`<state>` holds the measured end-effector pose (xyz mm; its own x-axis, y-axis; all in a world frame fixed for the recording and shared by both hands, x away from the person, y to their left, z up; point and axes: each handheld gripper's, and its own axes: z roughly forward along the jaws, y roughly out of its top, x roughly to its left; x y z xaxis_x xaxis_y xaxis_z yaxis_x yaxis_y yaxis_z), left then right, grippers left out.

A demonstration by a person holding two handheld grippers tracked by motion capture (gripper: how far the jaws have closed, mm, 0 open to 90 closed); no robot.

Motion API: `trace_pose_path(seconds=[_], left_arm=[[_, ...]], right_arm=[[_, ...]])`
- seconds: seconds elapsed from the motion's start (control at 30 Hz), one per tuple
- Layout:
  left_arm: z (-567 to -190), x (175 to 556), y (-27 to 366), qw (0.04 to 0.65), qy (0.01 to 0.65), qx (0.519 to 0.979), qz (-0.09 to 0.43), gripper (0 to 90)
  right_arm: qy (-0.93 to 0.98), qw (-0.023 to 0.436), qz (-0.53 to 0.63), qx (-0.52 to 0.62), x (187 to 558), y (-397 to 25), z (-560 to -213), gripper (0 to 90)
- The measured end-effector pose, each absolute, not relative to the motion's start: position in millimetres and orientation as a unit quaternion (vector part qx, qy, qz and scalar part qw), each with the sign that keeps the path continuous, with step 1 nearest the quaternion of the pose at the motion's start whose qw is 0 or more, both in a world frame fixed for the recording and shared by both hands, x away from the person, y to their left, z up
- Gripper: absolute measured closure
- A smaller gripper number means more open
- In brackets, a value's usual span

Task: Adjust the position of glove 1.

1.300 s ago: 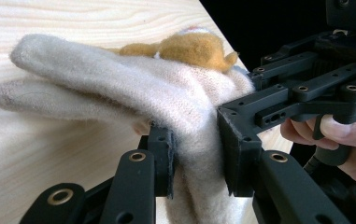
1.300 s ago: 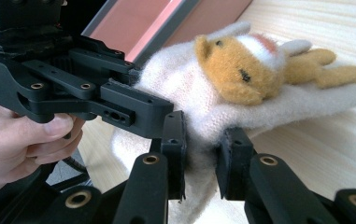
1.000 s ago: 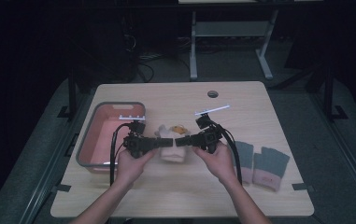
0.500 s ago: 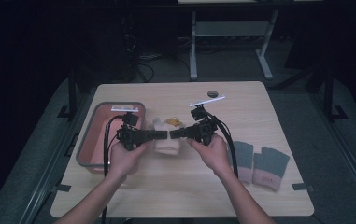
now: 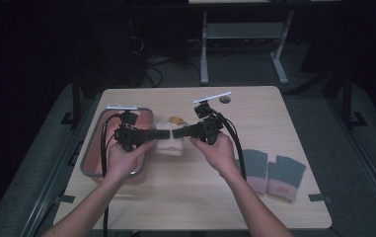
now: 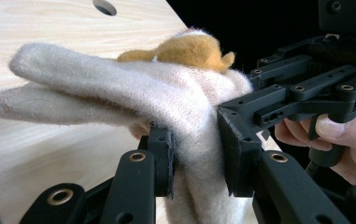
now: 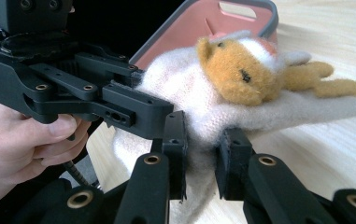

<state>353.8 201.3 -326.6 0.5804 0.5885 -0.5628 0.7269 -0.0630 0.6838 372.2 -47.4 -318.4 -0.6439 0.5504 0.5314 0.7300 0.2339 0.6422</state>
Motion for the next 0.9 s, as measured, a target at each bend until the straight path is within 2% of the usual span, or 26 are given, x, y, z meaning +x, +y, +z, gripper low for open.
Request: trace_pose_path(seconds=[0.4,0.9], left_arm=[[-308.7,355.2,223.9,0.522,0.454,0.720,-0.053,67.7],[-297.9,357.9,255.3,0.525,0.459,0.715,-0.040,67.6]], right_arm=[[-0.785,0.088,-0.468,-0.396,379.4,-21.9,-296.6,76.2],[-0.789,0.093,-0.470,-0.385,389.0,8.0,-286.2,76.6]])
